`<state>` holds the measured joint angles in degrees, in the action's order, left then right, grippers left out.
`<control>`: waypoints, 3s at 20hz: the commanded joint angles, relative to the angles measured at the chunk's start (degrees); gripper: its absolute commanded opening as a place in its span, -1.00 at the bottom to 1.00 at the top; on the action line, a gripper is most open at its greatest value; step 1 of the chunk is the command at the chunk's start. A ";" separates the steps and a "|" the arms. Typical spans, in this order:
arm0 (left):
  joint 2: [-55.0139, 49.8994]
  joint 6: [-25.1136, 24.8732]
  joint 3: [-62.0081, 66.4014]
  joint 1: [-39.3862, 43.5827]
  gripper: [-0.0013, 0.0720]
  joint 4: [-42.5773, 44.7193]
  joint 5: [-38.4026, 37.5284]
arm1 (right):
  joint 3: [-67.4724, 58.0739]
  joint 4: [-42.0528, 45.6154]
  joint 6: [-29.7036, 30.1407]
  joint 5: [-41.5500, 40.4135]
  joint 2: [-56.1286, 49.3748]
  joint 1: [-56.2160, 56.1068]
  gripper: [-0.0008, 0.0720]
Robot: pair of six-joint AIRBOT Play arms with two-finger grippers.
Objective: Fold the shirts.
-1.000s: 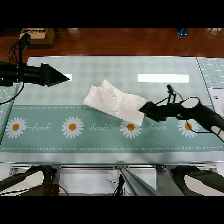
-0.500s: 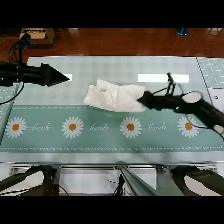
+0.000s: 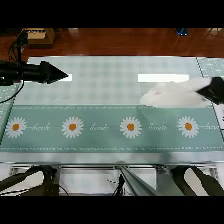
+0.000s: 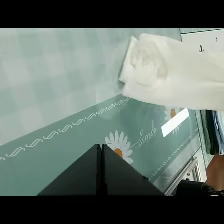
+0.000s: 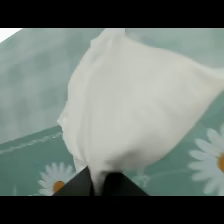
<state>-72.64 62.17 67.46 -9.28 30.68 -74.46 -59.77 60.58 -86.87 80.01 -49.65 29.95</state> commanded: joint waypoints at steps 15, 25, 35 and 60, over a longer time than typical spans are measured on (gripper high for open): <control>0.02 -1.51 0.00 -0.11 -0.92 0.00 0.35 | -1.22 43.65 2.14 20.11 1.38 49.16 -0.89; 0.00 -2.49 0.00 -1.57 -0.92 0.02 0.61 | 11.76 59.56 8.35 19.50 9.64 50.64 0.44; 0.02 -5.40 0.52 -3.80 0.43 1.11 5.77 | 6.25 18.49 9.38 -5.68 9.05 26.97 0.49; -1.68 23.02 12.22 22.88 0.98 61.24 -2.97 | -9.07 21.00 2.93 -6.93 -18.64 -33.38 0.68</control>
<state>-74.28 85.10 79.61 13.50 91.66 -77.34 -68.77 81.52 -84.01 73.06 -68.20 -3.18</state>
